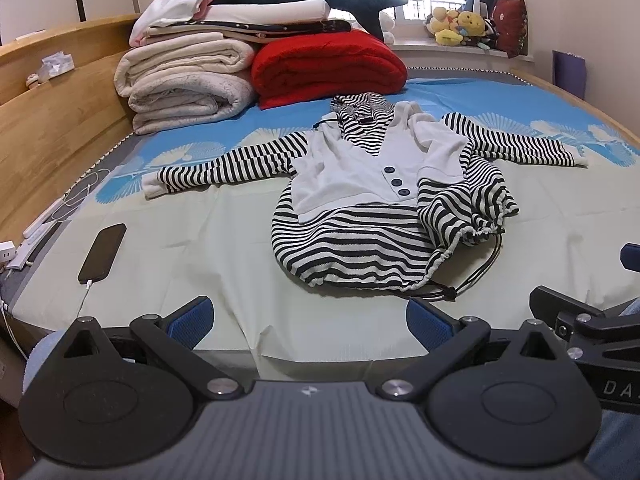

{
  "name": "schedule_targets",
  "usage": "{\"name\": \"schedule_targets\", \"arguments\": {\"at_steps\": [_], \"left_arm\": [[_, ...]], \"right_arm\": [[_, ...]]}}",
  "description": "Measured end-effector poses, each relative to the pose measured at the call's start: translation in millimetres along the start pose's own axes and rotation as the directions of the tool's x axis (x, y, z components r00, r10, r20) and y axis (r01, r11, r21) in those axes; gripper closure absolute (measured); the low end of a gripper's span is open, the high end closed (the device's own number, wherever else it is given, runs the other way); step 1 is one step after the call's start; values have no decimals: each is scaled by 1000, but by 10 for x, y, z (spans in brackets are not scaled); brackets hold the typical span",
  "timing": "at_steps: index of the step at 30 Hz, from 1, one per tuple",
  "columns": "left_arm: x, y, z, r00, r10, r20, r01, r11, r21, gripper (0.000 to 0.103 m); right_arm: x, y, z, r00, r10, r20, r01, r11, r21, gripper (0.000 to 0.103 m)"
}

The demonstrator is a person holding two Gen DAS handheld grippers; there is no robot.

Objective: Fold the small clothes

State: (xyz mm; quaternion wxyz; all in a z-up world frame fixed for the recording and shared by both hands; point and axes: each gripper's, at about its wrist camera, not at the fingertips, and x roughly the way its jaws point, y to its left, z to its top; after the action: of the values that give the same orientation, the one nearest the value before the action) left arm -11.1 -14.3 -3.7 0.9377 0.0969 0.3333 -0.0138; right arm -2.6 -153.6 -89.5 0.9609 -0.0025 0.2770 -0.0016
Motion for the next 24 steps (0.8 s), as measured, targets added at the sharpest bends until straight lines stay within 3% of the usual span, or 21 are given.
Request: {"name": "schedule_targets", "arguments": {"at_steps": [24], "left_arm": [[10, -41, -25, 1000, -11, -8, 11, 1000, 3, 0]], "right_arm": [[5, -24, 0, 1000, 5, -4, -5, 1000, 2, 1]]}}
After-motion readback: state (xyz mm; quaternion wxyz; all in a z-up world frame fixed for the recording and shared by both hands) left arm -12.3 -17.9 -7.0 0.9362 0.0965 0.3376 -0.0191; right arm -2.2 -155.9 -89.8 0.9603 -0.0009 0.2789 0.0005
